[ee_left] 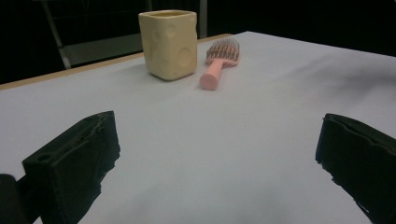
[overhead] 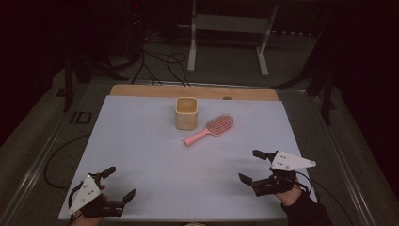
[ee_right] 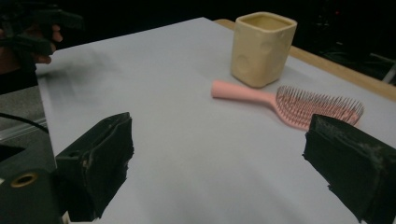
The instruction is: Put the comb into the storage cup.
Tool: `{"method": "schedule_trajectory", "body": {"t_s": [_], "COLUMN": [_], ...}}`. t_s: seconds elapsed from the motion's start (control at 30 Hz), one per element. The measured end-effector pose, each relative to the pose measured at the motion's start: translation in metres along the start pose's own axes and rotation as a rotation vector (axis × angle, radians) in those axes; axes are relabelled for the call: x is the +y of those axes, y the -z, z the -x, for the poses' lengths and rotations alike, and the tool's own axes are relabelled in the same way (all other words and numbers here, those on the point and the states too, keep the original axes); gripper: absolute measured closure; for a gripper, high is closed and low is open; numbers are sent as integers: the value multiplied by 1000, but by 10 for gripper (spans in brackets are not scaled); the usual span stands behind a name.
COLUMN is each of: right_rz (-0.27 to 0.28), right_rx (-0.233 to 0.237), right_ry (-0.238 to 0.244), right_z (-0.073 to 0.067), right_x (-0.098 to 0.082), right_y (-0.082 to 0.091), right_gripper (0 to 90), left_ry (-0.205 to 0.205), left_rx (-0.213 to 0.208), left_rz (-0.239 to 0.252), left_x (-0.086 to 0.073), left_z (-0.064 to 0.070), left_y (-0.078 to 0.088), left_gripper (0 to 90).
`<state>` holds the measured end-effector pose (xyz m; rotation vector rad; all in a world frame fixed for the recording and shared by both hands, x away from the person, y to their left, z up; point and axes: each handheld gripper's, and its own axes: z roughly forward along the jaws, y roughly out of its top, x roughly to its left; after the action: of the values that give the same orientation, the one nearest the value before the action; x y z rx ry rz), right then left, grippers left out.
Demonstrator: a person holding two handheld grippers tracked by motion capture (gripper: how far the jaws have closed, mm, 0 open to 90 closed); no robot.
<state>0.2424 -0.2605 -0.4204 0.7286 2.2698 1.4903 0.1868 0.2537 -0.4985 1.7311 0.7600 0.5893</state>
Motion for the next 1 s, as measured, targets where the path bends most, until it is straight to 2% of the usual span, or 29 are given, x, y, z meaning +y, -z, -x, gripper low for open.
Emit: {"method": "schedule_trajectory", "body": {"t_s": [0.2,0.37,0.4,0.77,1.0], "right_rz": [11,10,8,1,-1], "right_rx": [-16,-3,2,6,18], "right_ry": [12,16,4,14,14], "right_z": [4,8,9,16,19], "right_x": [10,19,22,35,50], "right_y": [-2,-7,-10,-28,-44], "right_gripper": [83,82,81,73,74], "left_ry": [-1,-1,-2,1,1], "left_rx": [7,6,7,7,9], "left_rz": [9,4,3,0,-2], "left_x": [0,0,0,-1,-1], "left_z": [0,-1,0,-1,-1], "left_y": [1,0,0,1,1], "left_gripper": [4,4,4,4,4]}}
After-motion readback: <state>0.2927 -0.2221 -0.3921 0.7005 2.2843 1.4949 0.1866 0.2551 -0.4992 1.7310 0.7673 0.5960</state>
